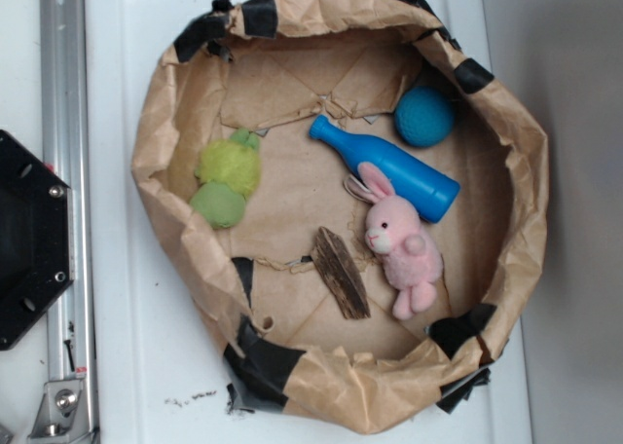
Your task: Grab the wood chip.
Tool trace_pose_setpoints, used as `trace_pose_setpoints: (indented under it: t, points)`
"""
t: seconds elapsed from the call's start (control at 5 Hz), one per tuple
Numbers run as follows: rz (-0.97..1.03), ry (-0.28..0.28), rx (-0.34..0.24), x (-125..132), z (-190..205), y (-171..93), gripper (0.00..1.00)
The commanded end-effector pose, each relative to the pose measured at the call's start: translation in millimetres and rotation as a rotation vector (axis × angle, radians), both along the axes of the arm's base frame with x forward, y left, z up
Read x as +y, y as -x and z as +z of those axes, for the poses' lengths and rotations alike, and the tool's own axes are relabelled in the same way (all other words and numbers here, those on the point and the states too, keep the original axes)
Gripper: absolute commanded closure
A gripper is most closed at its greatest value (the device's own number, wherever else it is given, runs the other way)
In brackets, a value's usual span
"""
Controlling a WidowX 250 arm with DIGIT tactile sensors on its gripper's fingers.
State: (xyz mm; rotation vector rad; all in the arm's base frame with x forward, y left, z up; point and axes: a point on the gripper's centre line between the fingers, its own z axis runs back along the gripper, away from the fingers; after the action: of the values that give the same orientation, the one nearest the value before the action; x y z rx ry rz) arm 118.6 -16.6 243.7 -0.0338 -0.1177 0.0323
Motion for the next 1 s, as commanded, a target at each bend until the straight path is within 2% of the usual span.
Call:
trace_pose_setpoints:
  t: [0.0,0.2,0.4,0.6,0.8]
  points:
    - [0.0,0.0,0.0,0,0,0,0.0]
    - [-0.038,-0.073,-0.135,29,-37,-46,0.0]
    - [-0.121,-0.009,-0.106,38,-61,-87,0.0]
    - [-0.123,-0.006,-0.061,54,-108,-123,0.0]
    - [-0.123,-0.006,-0.061,54,-108,-123,0.0]
